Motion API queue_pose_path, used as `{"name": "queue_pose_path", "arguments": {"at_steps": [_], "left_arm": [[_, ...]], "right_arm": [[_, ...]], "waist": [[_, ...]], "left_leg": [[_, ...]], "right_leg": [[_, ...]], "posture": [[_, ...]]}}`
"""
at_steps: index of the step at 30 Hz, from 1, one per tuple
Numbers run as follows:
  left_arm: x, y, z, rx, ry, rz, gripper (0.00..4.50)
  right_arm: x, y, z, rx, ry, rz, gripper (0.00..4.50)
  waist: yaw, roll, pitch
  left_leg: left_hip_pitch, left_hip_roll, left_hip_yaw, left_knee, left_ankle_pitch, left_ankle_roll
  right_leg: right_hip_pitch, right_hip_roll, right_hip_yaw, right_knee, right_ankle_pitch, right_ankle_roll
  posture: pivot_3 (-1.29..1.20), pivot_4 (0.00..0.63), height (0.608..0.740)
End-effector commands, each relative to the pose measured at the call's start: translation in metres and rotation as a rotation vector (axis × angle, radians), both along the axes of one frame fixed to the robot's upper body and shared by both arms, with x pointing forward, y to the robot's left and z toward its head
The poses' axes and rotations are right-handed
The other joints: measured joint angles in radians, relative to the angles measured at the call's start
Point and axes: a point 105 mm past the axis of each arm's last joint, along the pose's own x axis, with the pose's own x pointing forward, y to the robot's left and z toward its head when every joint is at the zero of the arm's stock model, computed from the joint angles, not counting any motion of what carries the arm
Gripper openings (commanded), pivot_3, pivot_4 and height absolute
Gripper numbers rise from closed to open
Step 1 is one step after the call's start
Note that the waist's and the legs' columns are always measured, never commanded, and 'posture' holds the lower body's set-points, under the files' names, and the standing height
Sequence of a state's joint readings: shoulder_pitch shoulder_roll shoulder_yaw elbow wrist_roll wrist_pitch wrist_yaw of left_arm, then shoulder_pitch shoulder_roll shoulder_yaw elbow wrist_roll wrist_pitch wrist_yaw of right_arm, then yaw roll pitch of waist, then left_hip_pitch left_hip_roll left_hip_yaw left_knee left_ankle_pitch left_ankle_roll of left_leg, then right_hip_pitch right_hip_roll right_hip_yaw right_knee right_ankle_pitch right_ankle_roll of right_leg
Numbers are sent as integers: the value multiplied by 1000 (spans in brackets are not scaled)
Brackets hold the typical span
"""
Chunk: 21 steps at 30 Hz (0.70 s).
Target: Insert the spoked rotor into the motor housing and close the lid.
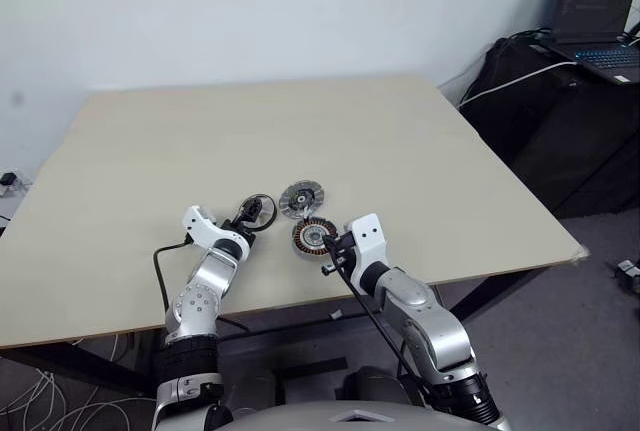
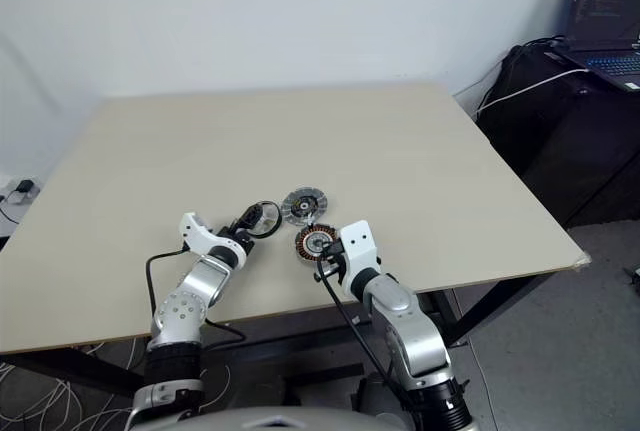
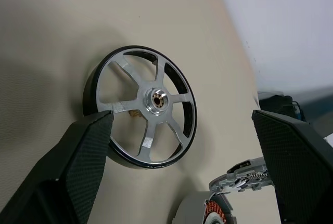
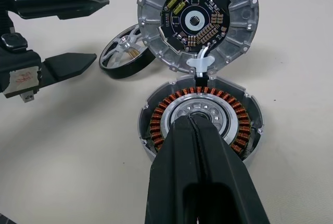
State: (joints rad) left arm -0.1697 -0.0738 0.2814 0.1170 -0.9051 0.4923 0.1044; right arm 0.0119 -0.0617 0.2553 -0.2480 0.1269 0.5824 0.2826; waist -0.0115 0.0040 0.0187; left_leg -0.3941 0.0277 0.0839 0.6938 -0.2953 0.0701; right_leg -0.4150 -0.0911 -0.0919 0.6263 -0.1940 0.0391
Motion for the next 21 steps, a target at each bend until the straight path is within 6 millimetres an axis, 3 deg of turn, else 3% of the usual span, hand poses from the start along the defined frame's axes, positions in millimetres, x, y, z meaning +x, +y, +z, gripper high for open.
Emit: {"name": "queue_pose_path", "arguments": {"at_steps": [1, 12, 21], "left_arm": [[8, -28, 13, -74, -51, -36, 4500], [16, -40, 10, -95, -66, -81, 4500], [18, -41, 21, -113, -138, -86, 4500]], "right_arm": [[5, 1, 13, 25, -46, -2, 18], [5, 1, 13, 25, -47, -7, 18], [4, 0, 12, 24, -43, -17, 18]], "waist": [[0, 0, 0], [0, -1, 0], [0, -1, 1]], "left_leg": [[0, 0, 0, 0, 0, 0], [0, 0, 0, 0, 0, 0], [0, 0, 0, 0, 0, 0]], "right_leg": [[0, 0, 0, 0, 0, 0], [0, 0, 0, 0, 0, 0], [0, 0, 0, 0, 0, 0]], "posture": [[0, 0, 740], [0, 0, 740], [0, 0, 740]]}}
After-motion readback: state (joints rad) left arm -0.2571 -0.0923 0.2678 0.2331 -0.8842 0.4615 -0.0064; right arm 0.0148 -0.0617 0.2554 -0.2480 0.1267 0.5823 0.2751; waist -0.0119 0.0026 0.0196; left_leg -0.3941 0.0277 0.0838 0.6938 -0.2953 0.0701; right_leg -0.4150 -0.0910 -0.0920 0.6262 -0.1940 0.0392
